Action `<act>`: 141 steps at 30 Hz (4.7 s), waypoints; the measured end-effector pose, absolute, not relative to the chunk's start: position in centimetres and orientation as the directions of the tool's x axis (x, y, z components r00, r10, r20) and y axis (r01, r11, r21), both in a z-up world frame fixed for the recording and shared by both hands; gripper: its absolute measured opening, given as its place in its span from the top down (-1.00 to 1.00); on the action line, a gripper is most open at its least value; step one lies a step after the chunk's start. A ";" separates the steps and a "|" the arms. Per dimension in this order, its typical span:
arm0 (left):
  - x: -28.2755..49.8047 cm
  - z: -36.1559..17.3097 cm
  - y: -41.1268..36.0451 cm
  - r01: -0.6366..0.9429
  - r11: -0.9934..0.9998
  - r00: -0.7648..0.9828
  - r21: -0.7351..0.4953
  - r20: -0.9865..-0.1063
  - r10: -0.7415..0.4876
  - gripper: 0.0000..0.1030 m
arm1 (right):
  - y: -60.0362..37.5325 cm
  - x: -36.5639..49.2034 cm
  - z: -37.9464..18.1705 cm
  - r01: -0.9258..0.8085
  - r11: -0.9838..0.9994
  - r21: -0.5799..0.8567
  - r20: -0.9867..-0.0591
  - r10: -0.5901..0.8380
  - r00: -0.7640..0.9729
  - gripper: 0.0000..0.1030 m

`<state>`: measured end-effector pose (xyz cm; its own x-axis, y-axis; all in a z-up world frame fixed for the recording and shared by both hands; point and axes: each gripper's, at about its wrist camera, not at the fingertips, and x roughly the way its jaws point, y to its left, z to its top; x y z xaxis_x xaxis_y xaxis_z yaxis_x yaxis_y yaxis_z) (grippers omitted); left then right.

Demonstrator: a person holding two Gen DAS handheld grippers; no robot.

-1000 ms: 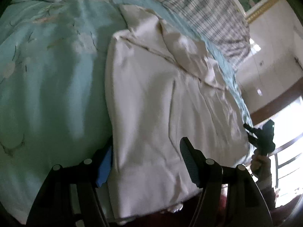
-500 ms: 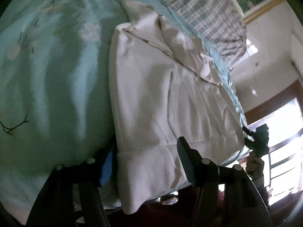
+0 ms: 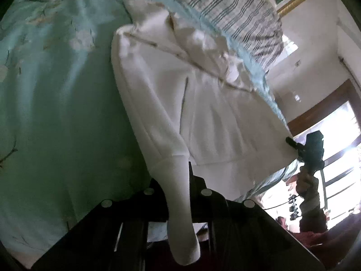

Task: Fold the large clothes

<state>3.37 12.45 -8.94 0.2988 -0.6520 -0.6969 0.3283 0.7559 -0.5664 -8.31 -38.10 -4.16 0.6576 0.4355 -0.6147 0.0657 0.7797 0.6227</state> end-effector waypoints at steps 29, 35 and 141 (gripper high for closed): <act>29.5 -1.5 9.4 0.155 0.775 0.604 -0.612 -0.562 -0.565 0.87 | -45.2 15.0 0.4 0.169 0.688 0.706 -0.520 0.341 0.783 0.81; 36.0 -7.7 8.2 0.048 0.820 0.538 -0.570 -0.677 -0.502 0.87 | -46.9 22.1 -5.1 0.321 0.714 0.622 -0.675 0.281 0.682 0.81; 24.3 1.2 -9.9 0.383 0.845 0.643 -0.372 -0.549 -0.533 0.87 | -32.9 23.2 -6.9 0.032 0.617 0.786 -0.509 0.617 0.599 0.51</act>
